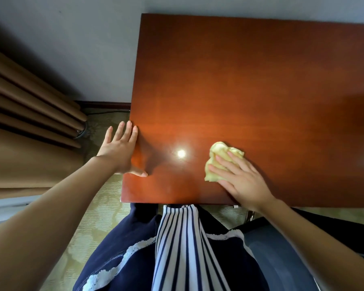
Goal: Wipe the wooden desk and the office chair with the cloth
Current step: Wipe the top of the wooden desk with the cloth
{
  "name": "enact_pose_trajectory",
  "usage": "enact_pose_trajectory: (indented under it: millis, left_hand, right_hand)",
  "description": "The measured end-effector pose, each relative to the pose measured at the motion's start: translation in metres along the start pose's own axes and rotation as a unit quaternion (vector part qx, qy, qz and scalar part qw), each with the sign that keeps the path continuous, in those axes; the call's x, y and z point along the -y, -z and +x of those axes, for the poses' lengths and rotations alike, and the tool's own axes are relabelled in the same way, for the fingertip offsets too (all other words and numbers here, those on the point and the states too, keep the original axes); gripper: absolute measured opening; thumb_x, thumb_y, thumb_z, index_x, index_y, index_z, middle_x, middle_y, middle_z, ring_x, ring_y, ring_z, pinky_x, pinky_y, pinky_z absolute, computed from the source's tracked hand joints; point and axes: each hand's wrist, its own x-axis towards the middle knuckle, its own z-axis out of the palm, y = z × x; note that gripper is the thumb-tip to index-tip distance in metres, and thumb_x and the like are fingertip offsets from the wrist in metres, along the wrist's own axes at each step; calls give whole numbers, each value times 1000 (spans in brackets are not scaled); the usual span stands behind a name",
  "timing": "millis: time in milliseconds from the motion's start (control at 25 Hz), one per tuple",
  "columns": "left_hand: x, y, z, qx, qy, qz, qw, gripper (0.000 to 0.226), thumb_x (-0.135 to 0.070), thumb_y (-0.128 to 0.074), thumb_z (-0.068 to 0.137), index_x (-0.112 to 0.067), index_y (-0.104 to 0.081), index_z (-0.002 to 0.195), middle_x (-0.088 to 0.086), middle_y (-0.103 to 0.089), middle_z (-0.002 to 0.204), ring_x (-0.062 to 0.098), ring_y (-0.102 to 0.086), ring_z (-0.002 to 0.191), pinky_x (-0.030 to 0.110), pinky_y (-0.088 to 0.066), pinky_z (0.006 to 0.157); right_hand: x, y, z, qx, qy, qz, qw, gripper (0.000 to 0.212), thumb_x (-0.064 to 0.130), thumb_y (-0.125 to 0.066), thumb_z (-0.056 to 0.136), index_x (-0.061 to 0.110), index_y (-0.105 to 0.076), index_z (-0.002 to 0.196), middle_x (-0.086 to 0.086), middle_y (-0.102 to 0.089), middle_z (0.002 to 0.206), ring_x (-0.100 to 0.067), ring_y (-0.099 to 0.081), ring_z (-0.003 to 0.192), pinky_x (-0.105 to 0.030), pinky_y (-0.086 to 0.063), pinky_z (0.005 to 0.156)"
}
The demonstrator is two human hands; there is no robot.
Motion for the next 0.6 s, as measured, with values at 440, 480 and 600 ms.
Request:
enact_pose_trajectory:
  millis: [440, 480, 600]
  left_hand:
    - [11, 15, -2, 19, -20, -13, 1000, 128, -75, -61, 66, -15, 16, 149, 5, 20, 157, 25, 20, 143, 49, 9, 114]
    - [9, 13, -5, 6, -21, -18, 1000, 126, -75, -60, 67, -15, 15, 149, 5, 20, 157, 25, 21, 143, 48, 9, 114]
    - [5, 1, -17, -43, -19, -42, 998, 117, -72, -55, 75, -13, 14, 149, 8, 22, 156, 24, 22, 143, 47, 6, 115]
  right_hand:
    - [-81, 60, 93, 45, -162, -24, 986, 48, 42, -15, 101, 51, 2, 145, 15, 5, 158, -22, 11, 145, -45, -7, 117]
    - [-72, 61, 106, 43, -195, -3, 980, 48, 41, -15, 102, 50, 2, 145, 15, 7, 158, -25, 13, 145, -47, -5, 117]
    - [-36, 61, 138, 49, -221, 28, 974, 47, 42, -15, 102, 52, 2, 144, 15, 12, 157, -32, 16, 143, -54, -2, 115]
